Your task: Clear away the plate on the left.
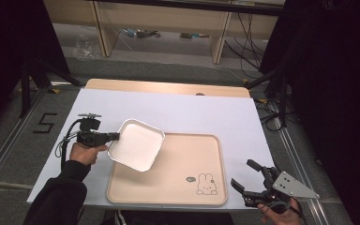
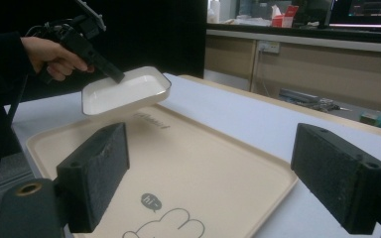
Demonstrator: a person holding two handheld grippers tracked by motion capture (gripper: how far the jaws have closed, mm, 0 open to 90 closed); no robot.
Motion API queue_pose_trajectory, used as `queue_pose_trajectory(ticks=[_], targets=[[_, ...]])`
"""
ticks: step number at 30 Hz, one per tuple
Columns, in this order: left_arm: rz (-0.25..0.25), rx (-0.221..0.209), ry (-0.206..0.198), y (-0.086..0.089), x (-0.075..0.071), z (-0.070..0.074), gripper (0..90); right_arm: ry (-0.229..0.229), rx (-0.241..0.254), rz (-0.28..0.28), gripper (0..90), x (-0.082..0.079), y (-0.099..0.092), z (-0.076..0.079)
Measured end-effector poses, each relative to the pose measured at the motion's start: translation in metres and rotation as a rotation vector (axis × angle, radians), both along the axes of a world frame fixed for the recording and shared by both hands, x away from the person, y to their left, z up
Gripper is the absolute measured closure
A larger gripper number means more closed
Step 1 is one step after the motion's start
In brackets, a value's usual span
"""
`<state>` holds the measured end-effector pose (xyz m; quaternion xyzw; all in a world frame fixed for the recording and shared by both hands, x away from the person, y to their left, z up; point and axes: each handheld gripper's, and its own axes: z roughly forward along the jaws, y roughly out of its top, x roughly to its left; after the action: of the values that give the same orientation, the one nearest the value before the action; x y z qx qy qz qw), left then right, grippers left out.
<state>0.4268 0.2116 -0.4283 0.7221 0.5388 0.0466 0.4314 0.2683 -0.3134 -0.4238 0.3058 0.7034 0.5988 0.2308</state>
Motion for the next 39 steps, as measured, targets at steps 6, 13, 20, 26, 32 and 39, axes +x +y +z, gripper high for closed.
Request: queue_pose_trajectory(ticks=[6,13,20,26,32,39], targets=[[-0.063,0.003,0.026,-0.016,0.000,-0.006,88.3,0.000,-0.001,0.000,15.8,0.000,0.000,0.000],[-0.120,-0.004,0.055,-0.045,-0.002,-0.013,88.2,0.003,-0.001,0.003,15.8,0.000,-0.001,0.000],[-0.179,0.016,0.067,-0.075,-0.008,-0.019,88.2,0.004,-0.005,0.002,15.8,0.000,-0.001,0.000],[-0.231,0.038,0.097,-0.097,-0.012,-0.029,88.2,0.002,-0.004,0.006,15.8,0.000,0.000,0.000],[-0.255,0.054,0.112,-0.108,-0.013,-0.036,88.2,0.006,-0.004,0.010,15.8,0.000,-0.001,0.000],[-0.255,0.059,0.114,-0.110,-0.013,-0.037,88.2,-0.008,-0.004,0.009,15.8,0.001,-0.001,0.000]])
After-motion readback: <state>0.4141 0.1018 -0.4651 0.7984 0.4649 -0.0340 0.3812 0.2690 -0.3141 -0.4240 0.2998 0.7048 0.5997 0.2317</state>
